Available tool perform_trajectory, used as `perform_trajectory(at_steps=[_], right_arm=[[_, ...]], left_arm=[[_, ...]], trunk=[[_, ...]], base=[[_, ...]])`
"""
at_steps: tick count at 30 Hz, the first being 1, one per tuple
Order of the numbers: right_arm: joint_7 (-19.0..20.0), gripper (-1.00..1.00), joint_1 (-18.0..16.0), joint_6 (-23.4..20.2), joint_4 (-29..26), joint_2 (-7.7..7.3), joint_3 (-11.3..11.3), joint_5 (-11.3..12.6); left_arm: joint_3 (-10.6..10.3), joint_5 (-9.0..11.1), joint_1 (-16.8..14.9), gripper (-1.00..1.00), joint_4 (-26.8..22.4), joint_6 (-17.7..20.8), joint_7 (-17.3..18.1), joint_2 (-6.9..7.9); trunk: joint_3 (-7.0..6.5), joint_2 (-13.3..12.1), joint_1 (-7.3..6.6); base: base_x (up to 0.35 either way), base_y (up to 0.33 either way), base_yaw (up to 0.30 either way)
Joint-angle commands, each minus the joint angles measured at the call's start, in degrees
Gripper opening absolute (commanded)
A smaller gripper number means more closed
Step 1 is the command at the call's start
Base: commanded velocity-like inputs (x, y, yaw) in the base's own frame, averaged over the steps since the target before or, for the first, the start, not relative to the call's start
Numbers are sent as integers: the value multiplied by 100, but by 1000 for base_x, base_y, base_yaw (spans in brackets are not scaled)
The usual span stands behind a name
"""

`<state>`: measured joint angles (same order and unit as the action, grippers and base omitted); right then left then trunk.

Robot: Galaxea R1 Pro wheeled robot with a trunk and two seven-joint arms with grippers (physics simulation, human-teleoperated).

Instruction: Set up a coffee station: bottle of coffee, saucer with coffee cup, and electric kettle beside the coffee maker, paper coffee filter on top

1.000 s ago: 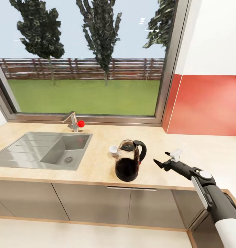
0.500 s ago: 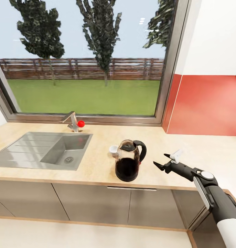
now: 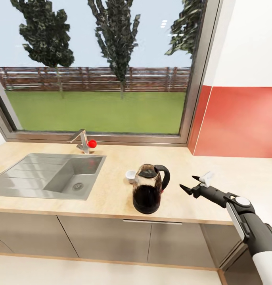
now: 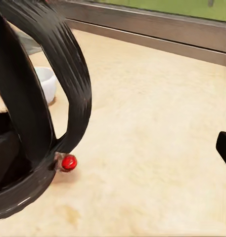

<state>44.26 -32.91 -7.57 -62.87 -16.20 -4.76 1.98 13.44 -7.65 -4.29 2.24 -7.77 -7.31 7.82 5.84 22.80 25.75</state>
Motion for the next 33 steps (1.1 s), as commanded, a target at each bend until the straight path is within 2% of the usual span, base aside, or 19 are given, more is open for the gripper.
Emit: perform_trajectory(at_steps=[1,10,33], right_arm=[[30,100,-5,-52,-5,-2,-32,21],[30,100,-5,-52,-6,-6,-59,21],[30,100,-5,-49,-6,-6,-60,21]], left_arm=[[44,-61,-11,100,23,-37,-24,5],[45,-58,-11,100,22,-32,-24,3],[45,-52,-11,100,30,-33,-24,9]], trunk=[[13,13,4],[13,13,4],[13,13,4]], base=[[13,0,0],[140,0,0],[47,31,0]])
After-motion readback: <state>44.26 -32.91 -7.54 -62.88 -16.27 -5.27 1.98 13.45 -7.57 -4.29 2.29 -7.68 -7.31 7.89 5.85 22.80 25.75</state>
